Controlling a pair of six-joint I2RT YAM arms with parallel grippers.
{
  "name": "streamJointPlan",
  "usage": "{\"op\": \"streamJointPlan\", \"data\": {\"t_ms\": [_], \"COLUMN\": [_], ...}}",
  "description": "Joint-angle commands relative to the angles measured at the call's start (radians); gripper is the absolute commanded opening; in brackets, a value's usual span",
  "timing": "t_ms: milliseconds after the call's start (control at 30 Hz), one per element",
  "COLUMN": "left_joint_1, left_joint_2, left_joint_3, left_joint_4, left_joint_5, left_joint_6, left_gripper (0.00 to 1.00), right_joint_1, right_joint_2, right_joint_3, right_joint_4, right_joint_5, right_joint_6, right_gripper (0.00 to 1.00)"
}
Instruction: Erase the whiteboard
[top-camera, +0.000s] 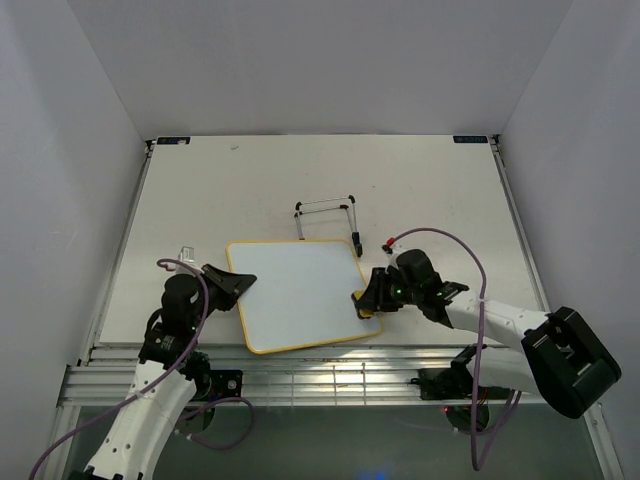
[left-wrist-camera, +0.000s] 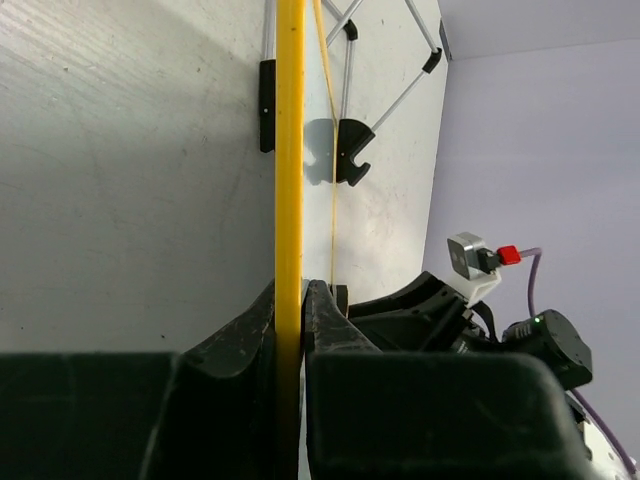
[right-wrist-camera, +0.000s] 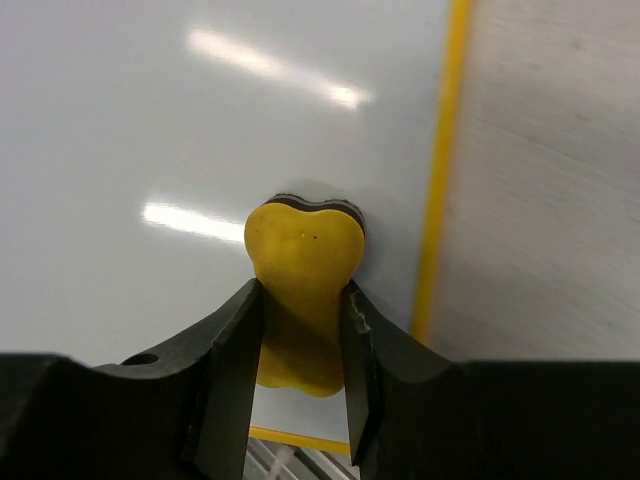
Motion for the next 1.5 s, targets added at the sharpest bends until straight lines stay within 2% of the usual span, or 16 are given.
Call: {"op": "streamJointPlan", "data": {"t_ms": [0, 167, 367, 500, 633, 733, 833, 933, 1000, 1067, 1167, 1467], "left_joint_1": [-0.008, -0.008, -0.008, -0.008, -0.008, -0.008, -0.009, -0.008, -0.009, -0.008, -0.008, -0.008], "left_joint_2": [0.013, 0.011, -0.001, -0.02, -0.044, -0.046, -0.044, -0.034, -0.027, -0.017, -0.007, 0.035], "left_joint_3": [0.038, 0.069, 0.096, 0.109, 0.113, 0.121, 0.132, 0.153, 0.164, 0.179, 0.197, 0.244], "left_joint_4": [-0.099, -0.099, -0.099, -0.098, -0.067, -0.047, -0.033, -0.033, -0.032, -0.029, -0.012, 0.144], "left_joint_5": [0.039, 0.077, 0.125, 0.14, 0.168, 0.194, 0.205, 0.206, 0.206, 0.208, 0.218, 0.286], "left_joint_6": [0.113, 0.122, 0.118, 0.104, 0.102, 0.096, 0.089, 0.089, 0.087, 0.084, 0.073, 0.044], "left_gripper": [0.0, 0.0, 0.0, 0.0, 0.0, 0.0, 0.0, 0.0, 0.0, 0.0, 0.0, 0.0], "right_joint_1": [-0.087, -0.18, -0.294, -0.423, -0.499, -0.565, -0.601, -0.601, -0.602, -0.601, -0.602, -0.608], "right_joint_2": [0.019, -0.1, -0.2, -0.126, -0.038, 0.031, 0.091, 0.111, 0.108, 0.087, 0.044, -0.117], "right_joint_3": [-0.135, -0.143, 0.032, 0.137, 0.192, 0.215, 0.233, 0.242, 0.241, 0.236, 0.238, 0.278], "right_joint_4": [-0.216, -0.286, -0.449, -0.529, -0.544, -0.54, -0.535, -0.521, -0.518, -0.518, -0.526, -0.615], "right_joint_5": [-0.018, -0.035, 0.051, 0.119, 0.255, 0.321, 0.302, 0.301, 0.285, 0.275, 0.286, 0.295], "right_joint_6": [-0.022, -0.033, -0.113, -0.196, -0.232, -0.265, -0.272, -0.268, -0.266, -0.263, -0.265, -0.274], "right_gripper": [0.18, 0.17, 0.18, 0.19, 0.22, 0.26, 0.32, 0.54, 0.57, 0.66, 0.73, 0.75]}}
